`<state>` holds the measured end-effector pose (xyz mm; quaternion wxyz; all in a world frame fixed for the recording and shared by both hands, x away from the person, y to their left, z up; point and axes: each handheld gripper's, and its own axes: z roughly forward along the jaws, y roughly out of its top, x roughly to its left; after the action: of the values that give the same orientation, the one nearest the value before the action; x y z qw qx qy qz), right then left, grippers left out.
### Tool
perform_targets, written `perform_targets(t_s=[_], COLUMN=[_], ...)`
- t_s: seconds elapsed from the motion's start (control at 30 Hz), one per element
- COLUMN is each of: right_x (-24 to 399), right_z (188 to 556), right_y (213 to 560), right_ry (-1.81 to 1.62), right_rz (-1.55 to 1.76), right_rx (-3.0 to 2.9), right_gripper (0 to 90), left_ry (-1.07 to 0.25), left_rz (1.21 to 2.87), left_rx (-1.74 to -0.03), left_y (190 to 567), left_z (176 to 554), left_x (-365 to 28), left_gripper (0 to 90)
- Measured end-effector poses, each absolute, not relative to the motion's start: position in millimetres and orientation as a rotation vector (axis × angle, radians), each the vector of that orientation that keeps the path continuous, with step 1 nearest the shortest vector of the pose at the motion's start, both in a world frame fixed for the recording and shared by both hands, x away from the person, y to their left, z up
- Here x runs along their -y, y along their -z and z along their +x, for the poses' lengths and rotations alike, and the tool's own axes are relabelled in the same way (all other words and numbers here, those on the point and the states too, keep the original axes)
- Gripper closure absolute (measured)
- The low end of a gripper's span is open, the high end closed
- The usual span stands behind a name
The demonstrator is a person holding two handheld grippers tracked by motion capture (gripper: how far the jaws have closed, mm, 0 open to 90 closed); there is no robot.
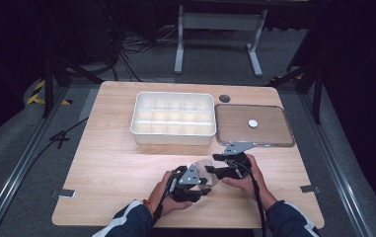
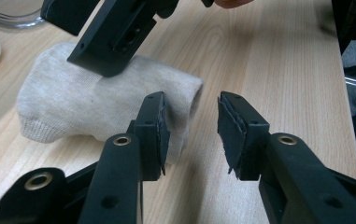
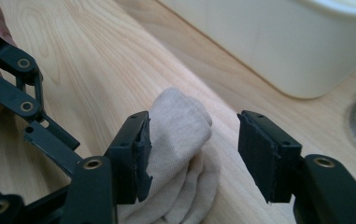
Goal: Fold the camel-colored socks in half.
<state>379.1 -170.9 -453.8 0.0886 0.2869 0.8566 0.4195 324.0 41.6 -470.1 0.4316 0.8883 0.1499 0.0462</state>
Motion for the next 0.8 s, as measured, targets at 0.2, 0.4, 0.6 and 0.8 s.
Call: perform_targets(t_s=[0.2,0.4,0.6,0.8], right_x=[171,180,182,181], right_z=[385,393,398,400], right_y=[466,474,476,478], right_ry=[-1.209,-1.264,-1.323,-1.367], right_rz=[0.888,0.982,1.019,1.028], right_rx=[-2.606,-2.669,-2.756,-2.81], right_gripper=[42.8,46.0,58.6,67.5], left_ry=[-0.125,-0.204,-0.237,-0.262], left_rz=[2.257,2.377,2.388,2.394], left_rx=[-0.358,-0.369,-0.527,-0.674], left_y=[467,454,456,470], left_z=[323,318,319,319], left_x=[-45,-72,-133,-178], left_gripper=[59.7,42.4,28.9,25.9])
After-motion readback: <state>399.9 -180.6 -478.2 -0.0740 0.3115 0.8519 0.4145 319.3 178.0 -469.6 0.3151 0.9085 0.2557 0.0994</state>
